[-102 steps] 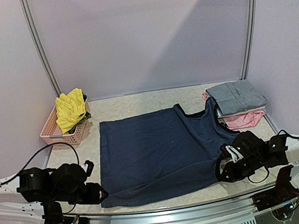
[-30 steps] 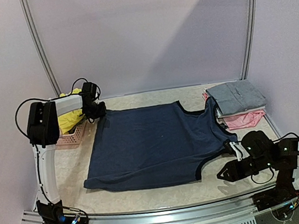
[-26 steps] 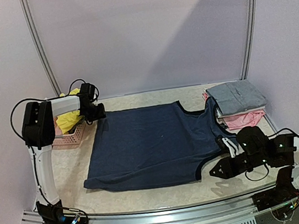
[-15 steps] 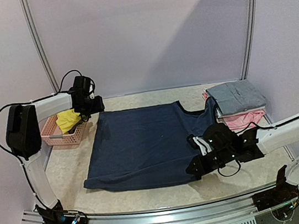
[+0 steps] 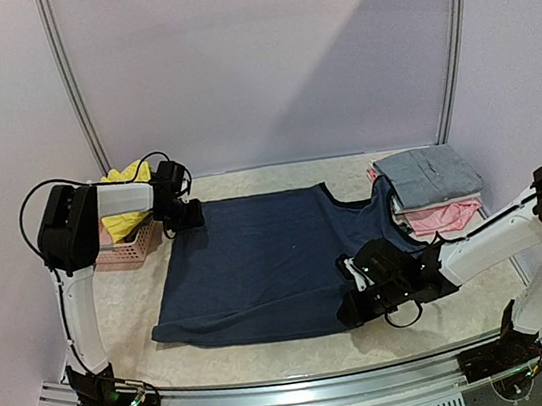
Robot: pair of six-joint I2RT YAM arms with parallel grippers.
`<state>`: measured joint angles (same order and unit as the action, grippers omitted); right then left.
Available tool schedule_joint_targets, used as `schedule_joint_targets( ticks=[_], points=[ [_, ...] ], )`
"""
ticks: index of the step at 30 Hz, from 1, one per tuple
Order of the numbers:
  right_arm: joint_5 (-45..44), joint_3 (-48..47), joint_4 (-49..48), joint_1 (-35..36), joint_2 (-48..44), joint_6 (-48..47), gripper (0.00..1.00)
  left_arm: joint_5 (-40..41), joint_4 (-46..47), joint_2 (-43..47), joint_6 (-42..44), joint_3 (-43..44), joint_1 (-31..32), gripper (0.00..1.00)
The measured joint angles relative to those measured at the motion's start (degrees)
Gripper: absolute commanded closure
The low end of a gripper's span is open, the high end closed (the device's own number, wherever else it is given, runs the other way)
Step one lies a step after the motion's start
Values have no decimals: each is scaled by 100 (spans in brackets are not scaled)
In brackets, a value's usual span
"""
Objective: Fold and stack the mixed laundry pile
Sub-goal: Adjust the flattened tank top at the center of the board.
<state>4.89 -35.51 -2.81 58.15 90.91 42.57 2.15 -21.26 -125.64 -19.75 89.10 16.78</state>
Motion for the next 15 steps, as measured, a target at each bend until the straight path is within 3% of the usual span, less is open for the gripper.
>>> schedule_joint_targets(
  ticks=[15],
  points=[
    [-120,710,358,-2,-927,219,87,4,-232,-1029,-79,1493,-280,57]
  ],
)
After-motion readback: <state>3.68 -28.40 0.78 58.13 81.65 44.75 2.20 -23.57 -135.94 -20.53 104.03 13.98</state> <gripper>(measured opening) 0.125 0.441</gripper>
